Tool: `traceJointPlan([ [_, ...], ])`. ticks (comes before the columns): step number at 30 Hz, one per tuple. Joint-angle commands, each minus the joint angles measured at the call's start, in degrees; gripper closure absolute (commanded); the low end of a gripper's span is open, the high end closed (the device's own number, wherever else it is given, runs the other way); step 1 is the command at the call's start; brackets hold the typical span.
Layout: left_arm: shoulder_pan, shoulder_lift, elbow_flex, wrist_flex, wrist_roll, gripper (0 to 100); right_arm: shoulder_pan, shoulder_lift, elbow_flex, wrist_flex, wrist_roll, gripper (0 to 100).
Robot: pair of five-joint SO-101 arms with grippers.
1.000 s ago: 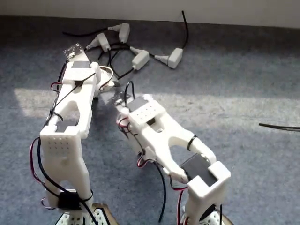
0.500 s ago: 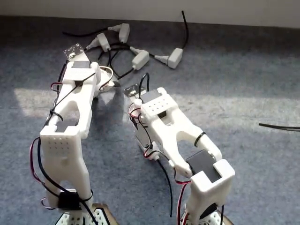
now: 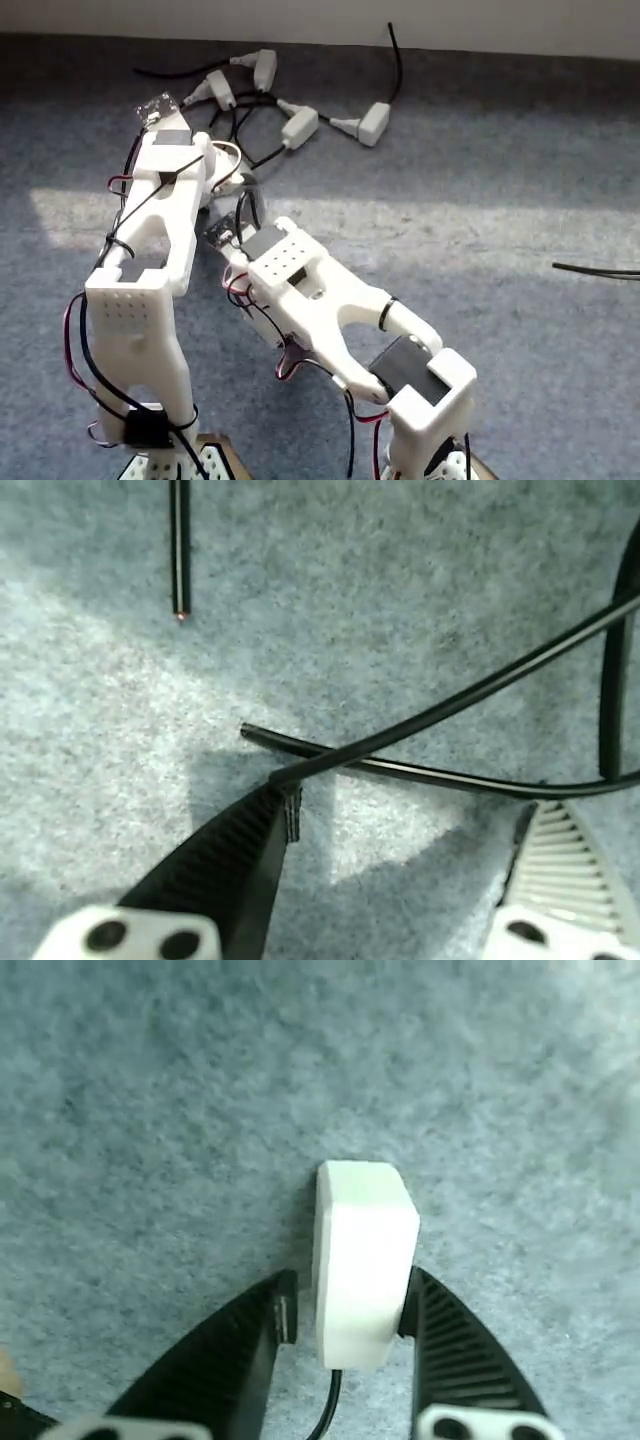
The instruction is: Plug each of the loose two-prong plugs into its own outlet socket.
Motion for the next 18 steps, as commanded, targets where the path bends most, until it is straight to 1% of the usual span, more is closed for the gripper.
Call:
traceJointPlan([
  [1,-2.5,-1.6,-1.2,-0.4,0.4,65,-0.6,-0.5,0.7,-0.4,-0.3,82.8],
  [4,-2.5,-1.6,-1.2,-0.4,0.4,65,-0.6,-0.5,2.9,-2.4,0.6,82.9],
  [7,-2.6,-1.6,-1.2,-0.4,0.4,65,-0.6,-0.5,5.4,-2.8,4.5,84.4],
  [9,-2.6,-1.6,-1.2,-0.4,0.4,65,0.0,-0.5,6.5,-2.8,4.9,89.6],
  [11,-2.6,-1.6,-1.2,-0.4,0.4,65,1.7,-0.5,6.6,-2.8,4.7,97.7],
  [12,-2.6,-1.6,-1.2,-0.4,0.4,65,3.0,-0.5,6.5,-2.8,4.8,99.8],
  [14,-2.6,-1.6,-1.2,-0.4,0.4,65,6.5,-0.6,6.3,-2.9,4.9,97.7],
  [18,-2.6,-1.6,-1.2,-0.4,0.4,65,14.5,-0.6,4.1,-5.3,7.5,99.1],
])
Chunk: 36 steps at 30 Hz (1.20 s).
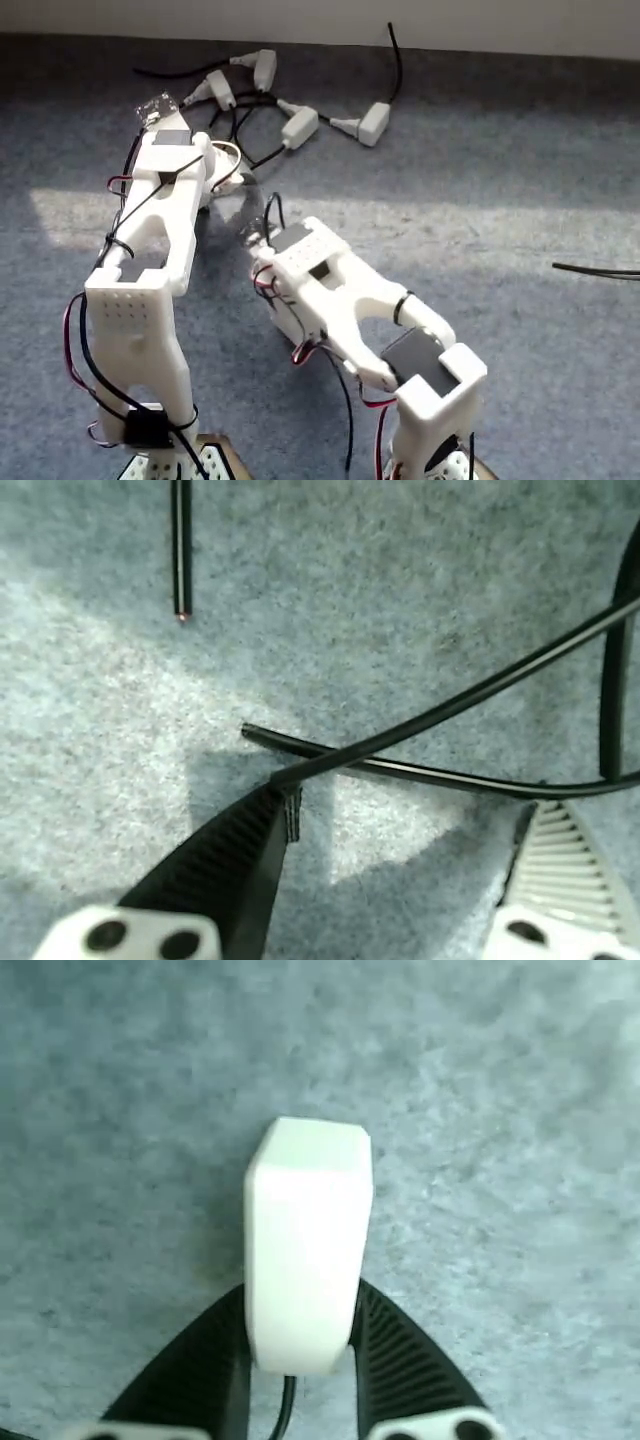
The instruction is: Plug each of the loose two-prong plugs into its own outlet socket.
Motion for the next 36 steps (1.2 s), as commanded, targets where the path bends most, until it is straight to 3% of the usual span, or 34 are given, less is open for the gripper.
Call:
traceJointPlan([
  [1,-2.5,-1.6,-1.2,-0.4,0.4,65,7.3,-0.6,-2.9,-1.5,2.7,99.1],
  [13,-2.5,-1.6,-1.4,-0.4,0.4,65,28.9,-0.5,-15.2,-0.8,11.4,98.9],
  [16,-2.3,-1.6,-1.5,-0.4,0.4,65,31.8,-0.4,-12.4,-1.3,12.5,91.3],
  [21,-2.2,-1.5,-1.5,-0.4,0.4,65,30.8,-0.5,-10.1,-1.5,14.8,77.2],
  [28,-2.4,-1.5,-1.4,-0.4,0.4,65,25.5,-0.7,-10.1,-1.0,14.6,77.0],
  [36,-2.2,-1.5,-1.5,-0.4,0.4,65,29.2,-0.9,-14.5,-0.8,14.5,77.0],
])
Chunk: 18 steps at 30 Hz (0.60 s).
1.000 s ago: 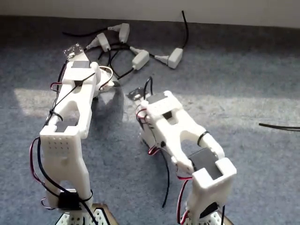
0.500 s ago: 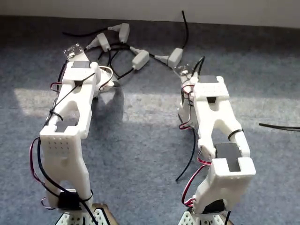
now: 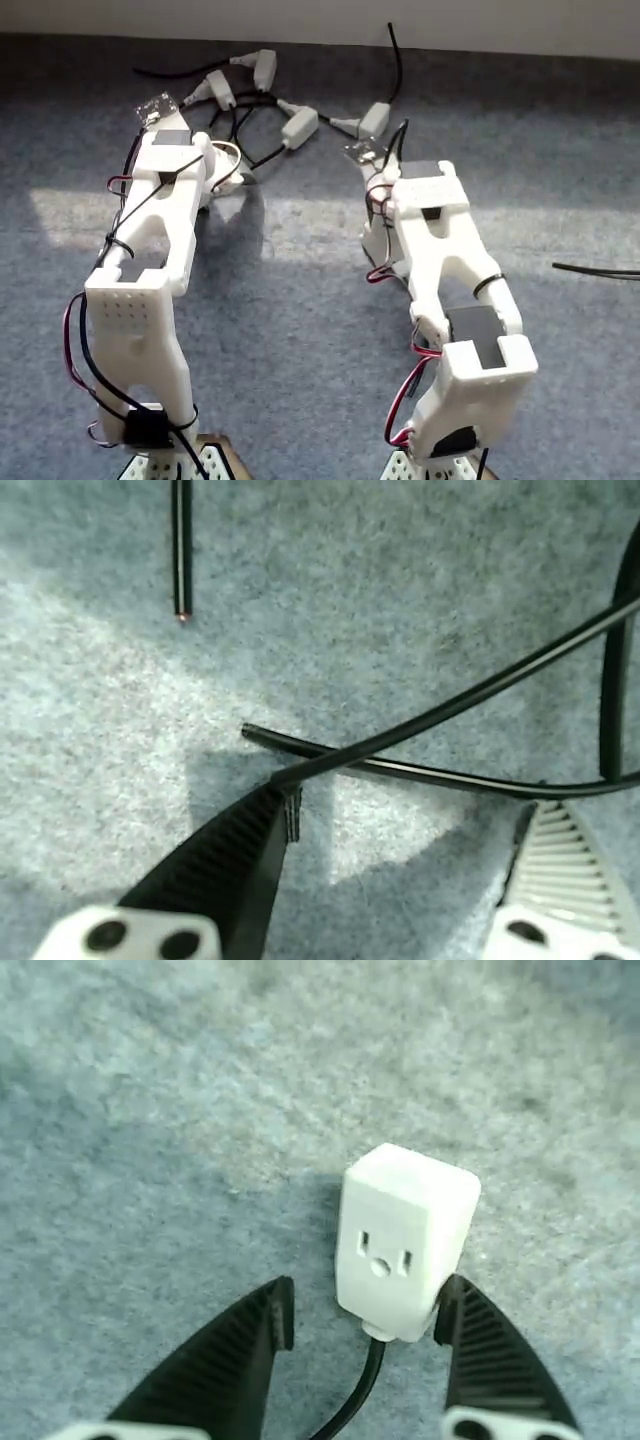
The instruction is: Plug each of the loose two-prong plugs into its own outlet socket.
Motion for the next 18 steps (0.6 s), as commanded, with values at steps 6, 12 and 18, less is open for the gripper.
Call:
traceJointPlan([
  [6,-2.1,-1.5,-1.5,-0.5,0.4,65,2.4,-0.5,-2.9,-0.7,0.7,77.0],
  [12,-2.1,-1.4,-1.5,-0.5,0.4,65,4.4,-0.6,2.6,-9.6,1.0,77.0],
  [18,-2.1,-1.4,-1.5,-0.5,0.4,65,8.2,-0.6,8.5,-18.5,3.0,77.0],
])
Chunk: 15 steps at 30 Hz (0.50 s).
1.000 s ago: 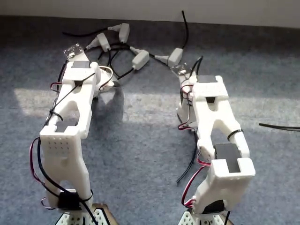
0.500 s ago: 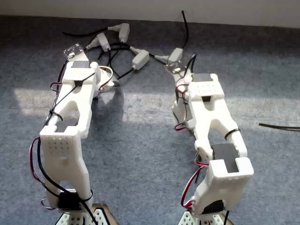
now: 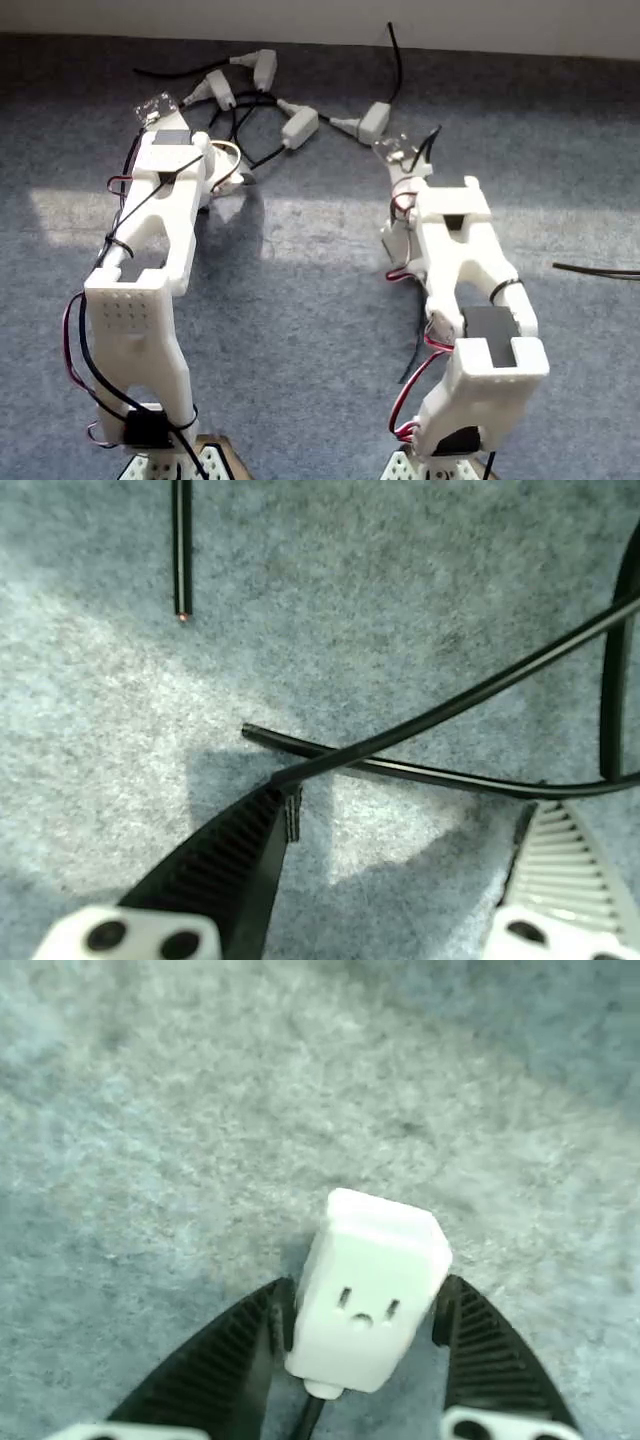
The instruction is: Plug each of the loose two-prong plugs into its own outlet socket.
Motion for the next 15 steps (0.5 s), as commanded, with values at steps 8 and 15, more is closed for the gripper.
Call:
traceJointPlan([
  [8,-2.1,-1.4,-1.5,-0.6,0.4,65,4.9,-0.6,1.3,-3.9,6.0,77.0],
  [15,-2.0,-1.4,-1.5,-0.7,0.4,65,7.1,-0.6,1.2,-3.9,6.1,77.1],
])
